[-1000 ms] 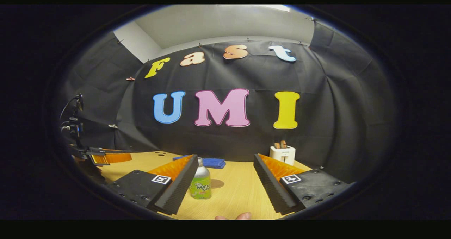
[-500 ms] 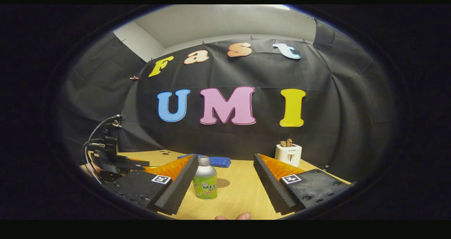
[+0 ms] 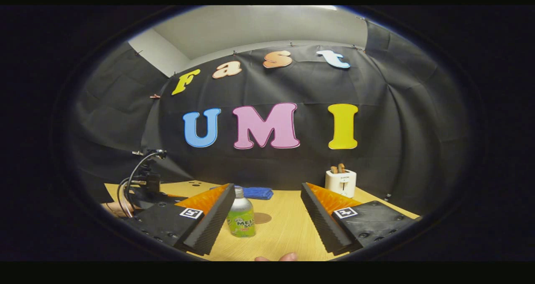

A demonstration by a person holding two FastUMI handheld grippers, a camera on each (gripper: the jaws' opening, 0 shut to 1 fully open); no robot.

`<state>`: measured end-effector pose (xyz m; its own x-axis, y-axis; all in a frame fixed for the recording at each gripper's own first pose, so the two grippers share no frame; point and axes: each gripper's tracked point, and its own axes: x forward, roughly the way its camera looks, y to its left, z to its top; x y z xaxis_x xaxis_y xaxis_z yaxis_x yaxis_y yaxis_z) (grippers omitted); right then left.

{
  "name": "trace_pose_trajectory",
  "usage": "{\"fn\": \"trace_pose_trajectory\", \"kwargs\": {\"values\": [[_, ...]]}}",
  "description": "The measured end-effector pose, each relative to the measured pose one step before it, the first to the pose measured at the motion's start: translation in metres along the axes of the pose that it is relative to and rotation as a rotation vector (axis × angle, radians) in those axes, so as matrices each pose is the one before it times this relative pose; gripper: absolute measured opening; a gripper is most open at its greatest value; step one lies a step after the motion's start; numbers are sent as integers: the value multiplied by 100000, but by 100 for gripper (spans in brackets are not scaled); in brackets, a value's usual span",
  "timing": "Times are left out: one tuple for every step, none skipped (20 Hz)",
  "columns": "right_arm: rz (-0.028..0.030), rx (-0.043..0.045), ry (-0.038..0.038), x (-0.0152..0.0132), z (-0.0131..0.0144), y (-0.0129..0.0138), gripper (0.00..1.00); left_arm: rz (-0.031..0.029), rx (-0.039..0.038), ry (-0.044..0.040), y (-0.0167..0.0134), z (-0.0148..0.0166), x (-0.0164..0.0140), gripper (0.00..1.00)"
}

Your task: Open the teacup lid with one hand, grasp the water bottle and pour water into the teacup with the other hand; after pouring, place the water bottle on the coaster and then close the teacup lid.

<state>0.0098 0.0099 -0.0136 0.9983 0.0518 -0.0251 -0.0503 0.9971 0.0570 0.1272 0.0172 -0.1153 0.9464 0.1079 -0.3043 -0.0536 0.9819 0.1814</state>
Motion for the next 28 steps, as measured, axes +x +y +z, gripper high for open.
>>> {"fn": "trace_pose_trajectory", "kwargs": {"values": [[126, 1081, -26, -52, 82, 32, 97, -99, -330, 510, -113, -187, 191, 72], [156, 1161, 105, -18, -53, -23, 97, -419, -197, 207, -218, -22, 168, 70], [-122, 991, 55, 58, -21, -172, 97, 369, -64, 159, -23, -85, 159, 69], [-191, 475, 138, -7, -2, -109, 97, 740, 210, 43, 62, -36, 225, 66], [-333, -21, 307, 85, -192, -206, 97, 1038, 259, -124, 201, -22, 169, 65], [-307, -358, 372, 92, -118, -175, 97, 405, 206, -148, 131, -30, 85, 61], [-207, -318, 119, 40, -58, -179, 97, 348, 95, -401, -20, 13, 160, 59], [-18, -154, -95, 64, 58, -54, 98, 101, 159, -199, 95, 48, 64, 55], [89, -89, 13, -122, 46, 199, 98, 724, 451, -38, 116, -129, 72, 54], [132, -72, -94, -20, -74, 48, 98, 548, 195, 39, 189, -65, 35, 53], [25, -126, -34, 64, 57, -5, 98, -325, 50, -856, -89, 136, -138, 46], [186, -223, 104, 55, -21, 62, 98, 261, 67, -233, -89, 17, 44, 41], [-31, -186, 90, -30, -21, -45, 98, -152, 81, -232, -88, -54, 209, 38], [6, -2, 80, 24, -93, -25, 98, -219, -66, -240, -43, 72, -4, 35], [105, 161, 123, 20, -48, 88, 98, -135, -151, -304, -34, 16, -25, 35], [133, 155, 53, -30, -56, 5, 99, -217, -183, -163, -26, 96, -19, 34], [141, -45, 47, 41, 38, 102, 98, 163, -538, -1134, 77, 107, -98, 33], [-160, -141, 82, 52, -96, -28, 98, -208, -754, -1191, -72, 262, -39, 32], [-60, -56, 119, 37, -33, -115, 98, 109, -567, -1111, -49, 137, -203, 31], [-88, 139, 182, 44, -65, -37, 98, 92, -133, -1085, 15, 341, -123, 31], [33, 254, 214, 11, -145, -64, 98, 100, 30, -991, -65, 322, -233, 31], [174, 242, 307, 98, -260, 15, 98, 71, -186, -1047, -61, 428, -304, 31], [351, 248, 535, 135, -239, 91, 98, -389, -322, -1519, -15, 459, -501, 31], [903, 464, 849, 153, -460, 245, 98, -110, -332, -1563, 30, 534, -605, 31], [1592, 940, 543, 181, -438, 381, 98, 246, -135, -1705, 245, 488, -728, 31], [1021, 1324, 879, 174, -506, 329, 97, 503, -251, -1818, 364, 620, -820, 31], [831, 1402, 1092, 255, -688, 252, 98, 188, -871, -1684, 520, 493, -963, 31], [886, 1150, 1311, 204, -607, 441, 97, -198, -1793, -1441, 475, 562, -984, 31]]}}
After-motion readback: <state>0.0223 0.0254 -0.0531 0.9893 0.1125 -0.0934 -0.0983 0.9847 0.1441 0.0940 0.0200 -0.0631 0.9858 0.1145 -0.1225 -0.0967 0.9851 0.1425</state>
